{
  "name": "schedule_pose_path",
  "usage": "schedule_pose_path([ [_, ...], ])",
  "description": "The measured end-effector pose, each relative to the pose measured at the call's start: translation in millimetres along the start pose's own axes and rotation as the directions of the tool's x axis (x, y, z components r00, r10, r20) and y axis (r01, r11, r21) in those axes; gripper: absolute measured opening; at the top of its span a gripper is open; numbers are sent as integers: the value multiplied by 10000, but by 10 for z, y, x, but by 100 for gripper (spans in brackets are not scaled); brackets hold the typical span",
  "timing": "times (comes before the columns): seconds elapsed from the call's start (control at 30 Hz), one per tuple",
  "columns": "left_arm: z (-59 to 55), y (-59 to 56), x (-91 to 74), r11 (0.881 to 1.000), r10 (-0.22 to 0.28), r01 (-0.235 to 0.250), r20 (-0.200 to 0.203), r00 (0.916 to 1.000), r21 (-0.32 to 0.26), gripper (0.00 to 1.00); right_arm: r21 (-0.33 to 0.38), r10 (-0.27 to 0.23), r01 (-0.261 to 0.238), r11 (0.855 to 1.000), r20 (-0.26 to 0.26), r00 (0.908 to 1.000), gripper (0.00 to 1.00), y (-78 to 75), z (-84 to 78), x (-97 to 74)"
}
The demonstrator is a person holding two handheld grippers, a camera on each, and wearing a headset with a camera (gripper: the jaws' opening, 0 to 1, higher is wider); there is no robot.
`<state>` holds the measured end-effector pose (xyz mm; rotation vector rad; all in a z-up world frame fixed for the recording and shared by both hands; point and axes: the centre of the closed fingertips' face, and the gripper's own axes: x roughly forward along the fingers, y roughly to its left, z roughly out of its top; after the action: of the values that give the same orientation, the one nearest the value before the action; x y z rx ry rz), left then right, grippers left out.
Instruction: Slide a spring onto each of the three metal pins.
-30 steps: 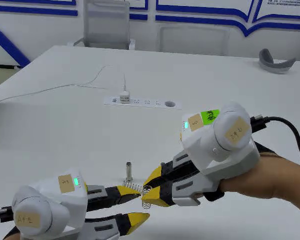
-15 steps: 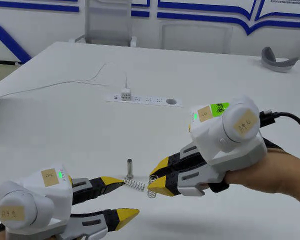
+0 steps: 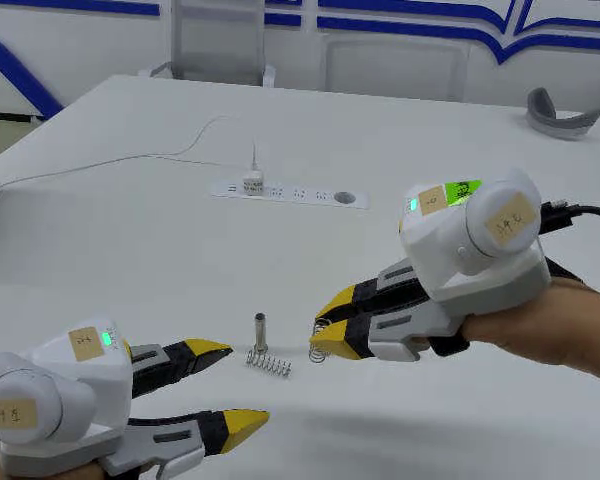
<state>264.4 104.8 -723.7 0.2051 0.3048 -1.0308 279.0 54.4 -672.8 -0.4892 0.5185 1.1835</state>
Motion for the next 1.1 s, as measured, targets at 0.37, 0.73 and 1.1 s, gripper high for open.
schedule_pose_path([
  [0.37,-16,30,-13,9999,119,-119,-8,9999,-74,52,427,-1107,1104,9930,44,9938,12,-356,-26,-41],
  [0.73,-15,33,-16,9999,124,-124,-15,9999,-93,52,983,-1664,1651,9814,60,9860,12,-587,-80,-2],
  [1.1,-37,31,-30,9997,172,-173,-65,9998,-177,53,1366,-1734,1725,9755,-51,9848,12,-691,-195,134],
])
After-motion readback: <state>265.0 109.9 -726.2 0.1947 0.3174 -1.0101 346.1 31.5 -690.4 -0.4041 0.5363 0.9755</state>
